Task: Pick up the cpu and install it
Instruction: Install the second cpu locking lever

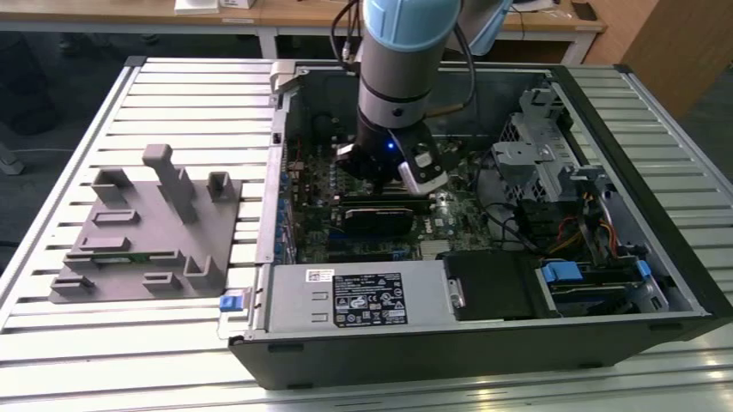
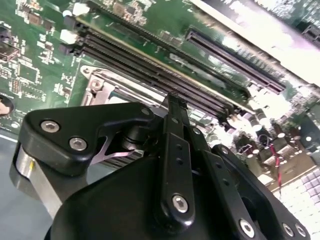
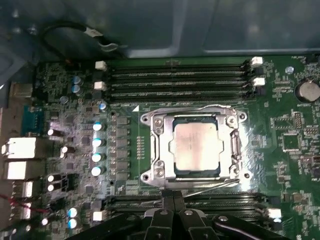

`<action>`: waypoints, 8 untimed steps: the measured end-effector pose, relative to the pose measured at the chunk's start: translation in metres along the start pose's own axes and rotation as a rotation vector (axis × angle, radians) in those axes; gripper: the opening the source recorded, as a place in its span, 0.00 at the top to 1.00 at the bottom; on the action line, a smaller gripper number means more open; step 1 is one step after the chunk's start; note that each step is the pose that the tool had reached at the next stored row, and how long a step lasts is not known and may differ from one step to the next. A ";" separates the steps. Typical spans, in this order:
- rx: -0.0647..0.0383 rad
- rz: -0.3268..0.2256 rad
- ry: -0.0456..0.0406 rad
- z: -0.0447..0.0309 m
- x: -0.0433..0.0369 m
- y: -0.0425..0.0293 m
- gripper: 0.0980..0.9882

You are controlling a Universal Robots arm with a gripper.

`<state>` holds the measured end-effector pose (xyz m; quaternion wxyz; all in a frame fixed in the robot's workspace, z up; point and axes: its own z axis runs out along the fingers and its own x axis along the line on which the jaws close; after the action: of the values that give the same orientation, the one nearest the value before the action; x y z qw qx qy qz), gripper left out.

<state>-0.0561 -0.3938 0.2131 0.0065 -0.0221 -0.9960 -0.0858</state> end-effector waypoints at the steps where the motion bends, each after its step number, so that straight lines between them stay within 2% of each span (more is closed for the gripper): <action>1: -0.002 0.000 0.0001 -0.0001 0.0004 -0.0013 0.98; 8: -0.013 0.000 0.0006 0.0029 0.0056 -0.0039 0.98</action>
<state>-0.0618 -0.3969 0.2097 0.0066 -0.0221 -0.9955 -0.0921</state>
